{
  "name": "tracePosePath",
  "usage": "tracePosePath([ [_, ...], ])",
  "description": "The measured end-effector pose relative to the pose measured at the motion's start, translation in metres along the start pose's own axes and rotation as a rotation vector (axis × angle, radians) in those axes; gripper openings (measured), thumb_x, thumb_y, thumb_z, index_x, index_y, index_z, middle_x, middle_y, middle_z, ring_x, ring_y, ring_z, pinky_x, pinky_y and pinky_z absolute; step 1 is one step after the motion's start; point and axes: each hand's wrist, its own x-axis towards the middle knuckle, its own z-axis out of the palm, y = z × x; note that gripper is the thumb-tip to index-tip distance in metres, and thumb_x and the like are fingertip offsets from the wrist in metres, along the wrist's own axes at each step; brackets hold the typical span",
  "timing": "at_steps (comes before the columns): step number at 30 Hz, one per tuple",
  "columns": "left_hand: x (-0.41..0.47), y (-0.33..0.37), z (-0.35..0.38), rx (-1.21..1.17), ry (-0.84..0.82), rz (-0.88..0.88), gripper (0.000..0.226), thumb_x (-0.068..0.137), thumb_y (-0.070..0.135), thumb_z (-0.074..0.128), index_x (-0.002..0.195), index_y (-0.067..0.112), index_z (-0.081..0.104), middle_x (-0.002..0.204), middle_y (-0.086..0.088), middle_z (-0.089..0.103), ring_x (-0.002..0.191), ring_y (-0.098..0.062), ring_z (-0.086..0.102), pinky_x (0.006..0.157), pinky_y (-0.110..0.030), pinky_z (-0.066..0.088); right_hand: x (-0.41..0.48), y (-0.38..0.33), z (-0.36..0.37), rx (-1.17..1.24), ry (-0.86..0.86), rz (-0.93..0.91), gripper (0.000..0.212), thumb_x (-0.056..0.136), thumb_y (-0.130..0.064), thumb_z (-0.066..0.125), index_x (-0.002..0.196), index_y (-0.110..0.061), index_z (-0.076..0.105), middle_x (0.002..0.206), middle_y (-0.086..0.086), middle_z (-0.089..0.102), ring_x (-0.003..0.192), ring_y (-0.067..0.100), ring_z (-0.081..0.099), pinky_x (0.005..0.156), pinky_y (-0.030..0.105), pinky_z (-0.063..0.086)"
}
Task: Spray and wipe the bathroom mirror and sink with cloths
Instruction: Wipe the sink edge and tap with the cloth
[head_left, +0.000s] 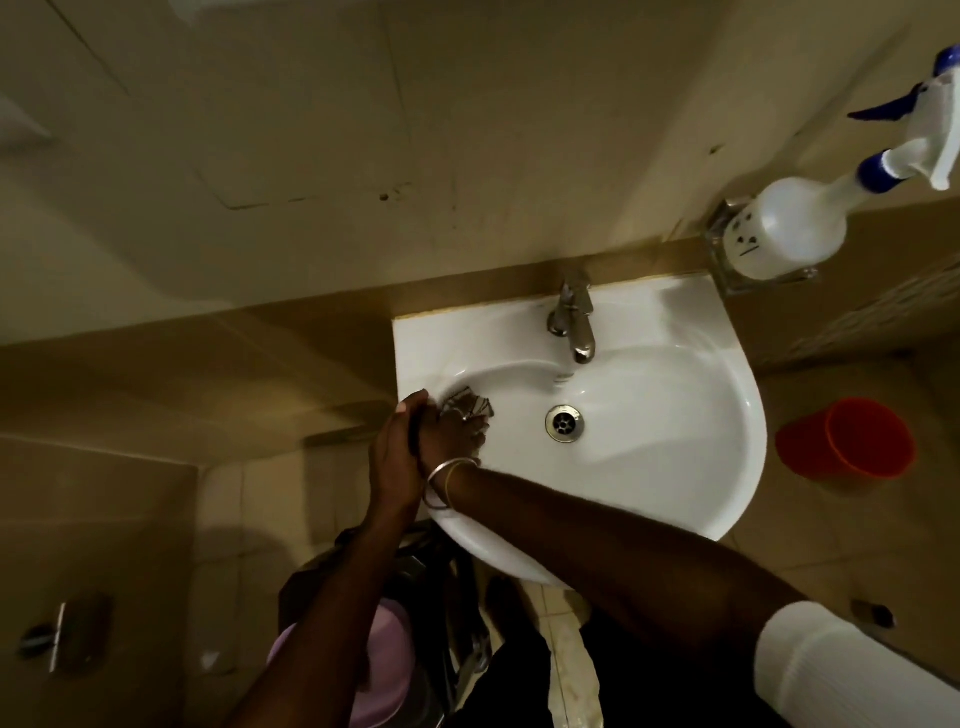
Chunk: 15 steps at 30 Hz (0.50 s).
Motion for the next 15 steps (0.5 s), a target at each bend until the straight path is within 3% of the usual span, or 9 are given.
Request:
tracePosePath([
  [3, 0.005, 0.004, 0.005, 0.018, -0.022, -0.001, 0.043, 0.112, 0.026, 0.032, 0.134, 0.009, 0.066, 0.132, -0.004, 0.069, 0.124, -0.012, 0.063, 0.098, -0.014, 0.05, 0.031, -0.013, 0.0, 0.302, 0.055, 0.061, 0.078, 0.106, -0.046, 0.043, 0.163, -0.005, 0.008, 0.17, 0.021, 0.009, 0.156, 0.037, 0.017, 0.126, 0.048, 0.015],
  [5, 0.008, 0.006, 0.008, 0.034, -0.037, 0.007, 0.042, 0.112, 0.027, 0.034, 0.136, 0.011, 0.064, 0.135, -0.001, 0.067, 0.127, -0.01, 0.061, 0.109, -0.025, 0.047, 0.062, -0.018, 0.007, 0.517, 0.079, 0.087, 0.086, 0.097, -0.051, 0.059, 0.157, 0.001, 0.026, 0.162, 0.022, 0.034, 0.146, 0.036, 0.04, 0.122, 0.045, 0.03],
  [7, 0.012, 0.006, 0.011, 0.051, -0.039, -0.002, 0.041, 0.111, 0.029, 0.037, 0.136, 0.014, 0.065, 0.135, 0.002, 0.067, 0.127, -0.007, 0.06, 0.115, -0.035, 0.044, 0.096, -0.014, 0.01, 0.683, 0.033, 0.109, 0.094, 0.067, -0.07, 0.075, 0.139, -0.016, 0.049, 0.143, 0.014, 0.056, 0.124, 0.027, 0.06, 0.114, 0.043, 0.042],
  [8, 0.013, 0.006, 0.011, 0.056, -0.038, -0.012, 0.04, 0.11, 0.031, 0.039, 0.136, 0.016, 0.066, 0.134, 0.004, 0.068, 0.125, -0.005, 0.061, 0.115, -0.037, 0.044, 0.134, -0.004, 0.019, 0.692, -0.005, 0.048, 0.08, 0.057, -0.073, 0.076, 0.123, -0.036, 0.05, 0.128, 0.003, 0.061, 0.107, 0.012, 0.062, 0.11, 0.04, 0.044],
  [9, 0.014, 0.007, 0.012, 0.056, -0.034, -0.023, 0.039, 0.109, 0.034, 0.041, 0.134, 0.019, 0.067, 0.132, 0.005, 0.069, 0.122, -0.004, 0.063, 0.114, -0.039, 0.046, 0.18, 0.007, 0.031, 0.734, -0.009, -0.028, 0.068, 0.057, -0.07, 0.076, 0.109, -0.048, 0.039, 0.113, -0.006, 0.054, 0.094, 0.0, 0.053, 0.106, 0.036, 0.043],
  [10, 0.014, 0.007, 0.013, 0.059, -0.033, -0.035, 0.038, 0.109, 0.037, 0.043, 0.133, 0.022, 0.068, 0.131, 0.006, 0.07, 0.12, -0.005, 0.064, 0.113, -0.041, 0.047, 0.198, 0.009, 0.023, 0.832, 0.043, -0.02, 0.076, 0.053, -0.067, 0.084, 0.103, -0.047, 0.03, 0.11, -0.008, 0.043, 0.09, -0.001, 0.046, 0.102, 0.034, 0.041],
  [12, 0.014, 0.005, 0.013, 0.074, -0.042, -0.038, 0.037, 0.108, 0.04, 0.045, 0.132, 0.025, 0.068, 0.13, 0.007, 0.07, 0.121, -0.01, 0.064, 0.112, -0.044, 0.047, 0.181, 0.002, -0.011, 0.997, 0.132, 0.097, 0.109, 0.034, -0.079, 0.09, 0.115, -0.043, 0.027, 0.122, -0.007, 0.043, 0.112, 0.011, 0.051, 0.111, 0.038, 0.041],
  [13, 0.015, 0.004, 0.013, 0.084, -0.045, -0.03, 0.037, 0.108, 0.041, 0.045, 0.132, 0.026, 0.068, 0.13, 0.007, 0.07, 0.122, -0.011, 0.064, 0.112, -0.046, 0.047, 0.152, -0.004, -0.033, 0.951, 0.17, 0.092, 0.111, 0.041, -0.077, 0.089, 0.128, -0.041, 0.03, 0.139, -0.001, 0.046, 0.13, 0.02, 0.05, 0.117, 0.042, 0.038],
  [15, 0.014, 0.005, 0.014, 0.102, -0.037, -0.016, 0.037, 0.108, 0.04, 0.045, 0.132, 0.026, 0.068, 0.131, 0.006, 0.07, 0.123, -0.013, 0.063, 0.113, -0.045, 0.047, 0.117, -0.012, -0.063, 0.918, 0.304, 0.056, 0.125, 0.059, -0.064, 0.089, 0.156, -0.026, 0.02, 0.164, 0.012, 0.026, 0.152, 0.03, 0.029, 0.125, 0.046, 0.025],
])
